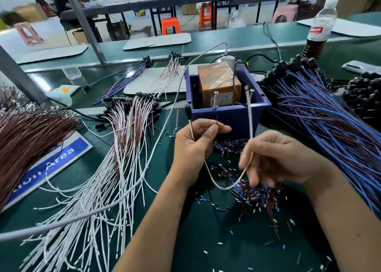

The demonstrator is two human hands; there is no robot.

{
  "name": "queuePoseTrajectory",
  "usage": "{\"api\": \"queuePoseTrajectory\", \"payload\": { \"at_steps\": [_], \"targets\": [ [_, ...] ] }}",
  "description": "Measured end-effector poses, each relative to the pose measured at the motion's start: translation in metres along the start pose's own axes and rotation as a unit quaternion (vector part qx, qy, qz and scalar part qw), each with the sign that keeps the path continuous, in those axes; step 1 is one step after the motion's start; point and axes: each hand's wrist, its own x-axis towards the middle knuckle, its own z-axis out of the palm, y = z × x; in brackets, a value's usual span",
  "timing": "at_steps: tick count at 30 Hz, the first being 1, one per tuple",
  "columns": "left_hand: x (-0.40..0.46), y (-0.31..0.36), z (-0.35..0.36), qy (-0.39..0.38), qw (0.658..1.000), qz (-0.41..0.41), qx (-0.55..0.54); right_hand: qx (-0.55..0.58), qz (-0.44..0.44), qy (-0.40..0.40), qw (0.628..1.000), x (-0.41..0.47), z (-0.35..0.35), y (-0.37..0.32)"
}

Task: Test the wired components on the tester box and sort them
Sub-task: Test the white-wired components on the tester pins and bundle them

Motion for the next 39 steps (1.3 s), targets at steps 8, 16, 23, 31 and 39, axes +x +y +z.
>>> {"api": "queuePoseTrajectory", "payload": {
  "at_steps": [8, 16, 23, 31, 39],
  "targets": [
    [-0.004, 0.007, 0.005, -0.085, 0.989, -0.061, -0.102, -0.082, 0.114, -0.043, 0.989, 0.012, 0.020, 0.007],
    [-0.006, 0.009, 0.000, -0.155, 0.956, -0.162, -0.189, 0.009, -0.048, 0.205, 0.978, 0.023, 0.016, 0.012],
    [-0.005, 0.008, 0.004, -0.194, 0.953, -0.163, -0.165, -0.055, -0.134, 0.258, 0.955, 0.024, 0.024, 0.010],
    [-0.007, 0.000, 0.007, -0.111, 0.981, -0.126, -0.094, -0.033, -0.187, 0.383, 0.904, 0.022, 0.017, 0.005],
    [-0.006, 0.001, 0.007, -0.109, 0.978, -0.105, -0.142, -0.007, -0.098, 0.268, 0.958, 0.026, 0.021, 0.013]
  ]
}}
